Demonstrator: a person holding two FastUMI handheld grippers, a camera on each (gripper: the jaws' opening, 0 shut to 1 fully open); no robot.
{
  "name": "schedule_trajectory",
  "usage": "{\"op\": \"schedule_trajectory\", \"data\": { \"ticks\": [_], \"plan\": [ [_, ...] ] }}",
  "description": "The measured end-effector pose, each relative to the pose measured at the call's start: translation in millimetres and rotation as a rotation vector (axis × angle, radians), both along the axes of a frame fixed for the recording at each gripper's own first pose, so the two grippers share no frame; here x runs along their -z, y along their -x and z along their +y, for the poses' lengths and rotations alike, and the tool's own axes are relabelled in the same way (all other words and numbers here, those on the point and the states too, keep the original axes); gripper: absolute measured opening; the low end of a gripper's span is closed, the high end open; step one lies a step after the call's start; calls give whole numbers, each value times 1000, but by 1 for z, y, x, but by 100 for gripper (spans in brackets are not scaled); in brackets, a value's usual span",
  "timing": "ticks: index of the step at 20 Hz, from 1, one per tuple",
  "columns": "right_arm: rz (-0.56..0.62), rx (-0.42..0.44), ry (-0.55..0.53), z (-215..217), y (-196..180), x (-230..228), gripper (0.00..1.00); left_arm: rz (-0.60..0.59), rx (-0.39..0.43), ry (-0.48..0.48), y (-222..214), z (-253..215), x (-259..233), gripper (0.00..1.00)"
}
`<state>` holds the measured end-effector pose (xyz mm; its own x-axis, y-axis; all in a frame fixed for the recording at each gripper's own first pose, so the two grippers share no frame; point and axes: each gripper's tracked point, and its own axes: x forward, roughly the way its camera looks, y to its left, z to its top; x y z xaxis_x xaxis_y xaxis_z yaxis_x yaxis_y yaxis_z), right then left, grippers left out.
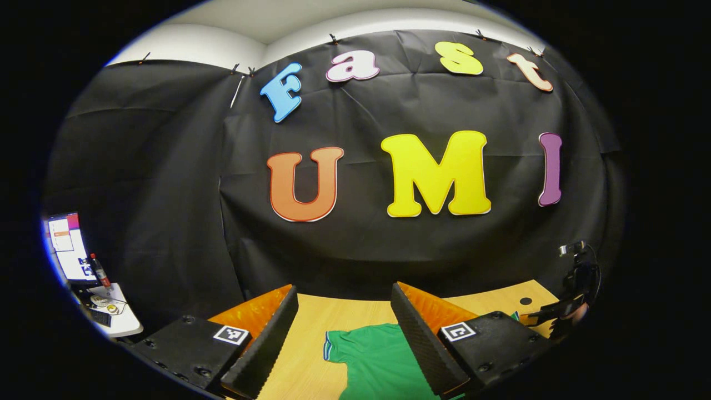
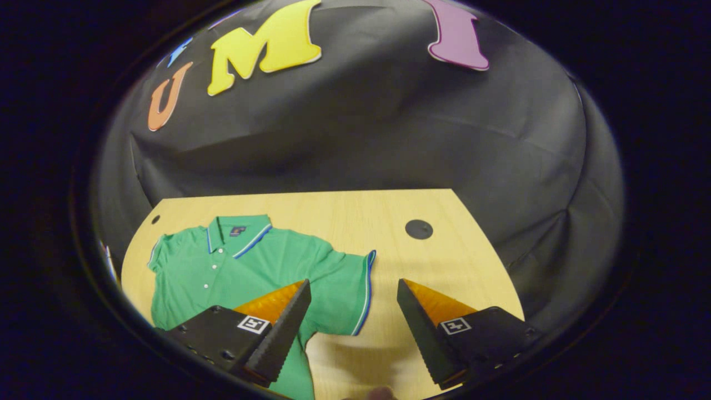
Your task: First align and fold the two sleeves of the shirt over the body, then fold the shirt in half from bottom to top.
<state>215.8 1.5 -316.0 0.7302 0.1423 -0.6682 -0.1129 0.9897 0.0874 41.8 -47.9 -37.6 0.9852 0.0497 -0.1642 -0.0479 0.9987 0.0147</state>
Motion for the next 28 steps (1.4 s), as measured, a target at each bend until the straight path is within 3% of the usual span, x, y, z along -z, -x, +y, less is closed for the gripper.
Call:
{"op": "schedule_trajectory", "data": {
  "ticks": [12, 13, 16, 21, 22, 23, 25, 27, 28],
  "plan": [
    [97, 32, -31, -4, -46, 70, 96, 34, -30, -75, 0, -12, 1, 100],
    [71, 30, -23, -5, -52, 68, 100, 29, -33, -83, 1, -12, -2, 100],
    [92, 41, -4, -11, -53, 73, 84, 28, -38, -98, 5, -15, -4, 98],
    [124, 47, -26, -8, -46, 72, 35, 32, -48, -103, 7, -17, -5, 100],
    [124, 45, -51, -3, -45, 71, 35, 31, -48, -108, 7, -17, -6, 100],
    [131, 54, -49, -5, -45, 67, 10, 32, -47, -111, 7, -17, -6, 100],
    [120, 43, -48, -3, -46, 67, 10, 33, -48, -110, 9, -17, -6, 100],
    [130, 34, -57, 1, -43, 65, 0, 40, -55, -110, 10, -13, -4, 100],
    [129, 34, -64, 2, -44, 65, 0, 42, -58, -108, 9, -10, -1, 100]
  ]
}}
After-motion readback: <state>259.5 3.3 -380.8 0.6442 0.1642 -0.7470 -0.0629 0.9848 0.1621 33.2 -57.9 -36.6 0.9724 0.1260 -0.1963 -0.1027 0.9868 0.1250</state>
